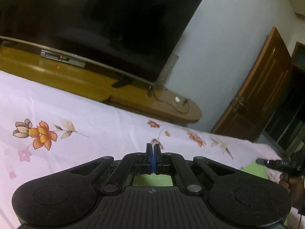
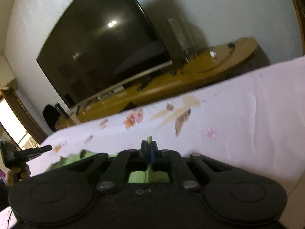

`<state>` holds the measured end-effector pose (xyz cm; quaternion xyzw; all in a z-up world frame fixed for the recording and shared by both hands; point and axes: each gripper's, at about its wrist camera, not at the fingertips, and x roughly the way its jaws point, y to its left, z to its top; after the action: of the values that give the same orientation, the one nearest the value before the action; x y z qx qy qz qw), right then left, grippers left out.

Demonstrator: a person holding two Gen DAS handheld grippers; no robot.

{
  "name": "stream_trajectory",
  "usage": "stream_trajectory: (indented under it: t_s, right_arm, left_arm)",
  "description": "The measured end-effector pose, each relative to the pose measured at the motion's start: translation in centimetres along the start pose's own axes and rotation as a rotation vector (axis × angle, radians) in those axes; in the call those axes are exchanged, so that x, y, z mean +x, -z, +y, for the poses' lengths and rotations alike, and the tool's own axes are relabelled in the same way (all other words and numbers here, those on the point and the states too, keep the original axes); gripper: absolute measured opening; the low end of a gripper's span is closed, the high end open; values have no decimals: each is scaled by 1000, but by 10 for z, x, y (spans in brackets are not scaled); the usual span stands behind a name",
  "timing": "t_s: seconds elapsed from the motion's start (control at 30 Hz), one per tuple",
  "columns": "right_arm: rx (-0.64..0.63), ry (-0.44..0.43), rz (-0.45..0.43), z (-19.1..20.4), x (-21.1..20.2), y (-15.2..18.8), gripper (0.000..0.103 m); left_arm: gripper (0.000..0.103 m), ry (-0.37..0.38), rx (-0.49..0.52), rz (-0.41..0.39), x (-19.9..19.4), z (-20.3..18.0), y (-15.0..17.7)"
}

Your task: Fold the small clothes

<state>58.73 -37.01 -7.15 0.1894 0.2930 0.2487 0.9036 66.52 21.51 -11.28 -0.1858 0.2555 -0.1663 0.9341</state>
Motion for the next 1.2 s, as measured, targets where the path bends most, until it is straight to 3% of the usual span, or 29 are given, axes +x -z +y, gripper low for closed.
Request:
stream_trajectory:
  t_s: [0.2,0.23,0.27,0.33,0.43,0.53,0.57,0.77,0.8,0.83,1.0,1.17,1.2]
  right_arm:
    - [-9,9,64,-2,12,3,4]
    - [-2,12,74,-4,14,5,5]
    - [14,13,79,-7,16,7,8]
    - [42,24,87,-12,19,11,10]
    - [62,23,96,-16,21,17,11]
    - [67,23,104,-18,20,19,11]
    - [72,20,102,-19,19,19,11]
    - [78,28,111,-23,20,21,11]
    - [77,30,113,-23,20,22,11]
    - [76,31,114,-23,20,23,11]
    - [75,27,114,-23,20,23,11]
    - [73,23,117,-24,21,23,10]
    - [75,24,116,-25,22,23,10]
  left_arm:
    - [1,-49,-4,108,6,6,14]
    - [6,-57,8,121,9,4,16]
    - [31,-69,20,132,12,2,17]
    - [72,-76,55,117,13,-4,19]
    - [70,-75,95,144,19,-10,20]
    - [49,-76,110,159,22,-11,20]
    - [46,-84,110,166,24,-10,20]
    - [46,-92,120,170,35,-8,20]
    - [44,-91,132,162,34,-10,21]
    - [34,-90,148,157,34,-13,21]
    - [33,-72,182,213,37,-21,21]
    - [31,-16,70,194,35,-7,18]
    - [21,-4,35,180,35,-3,19]
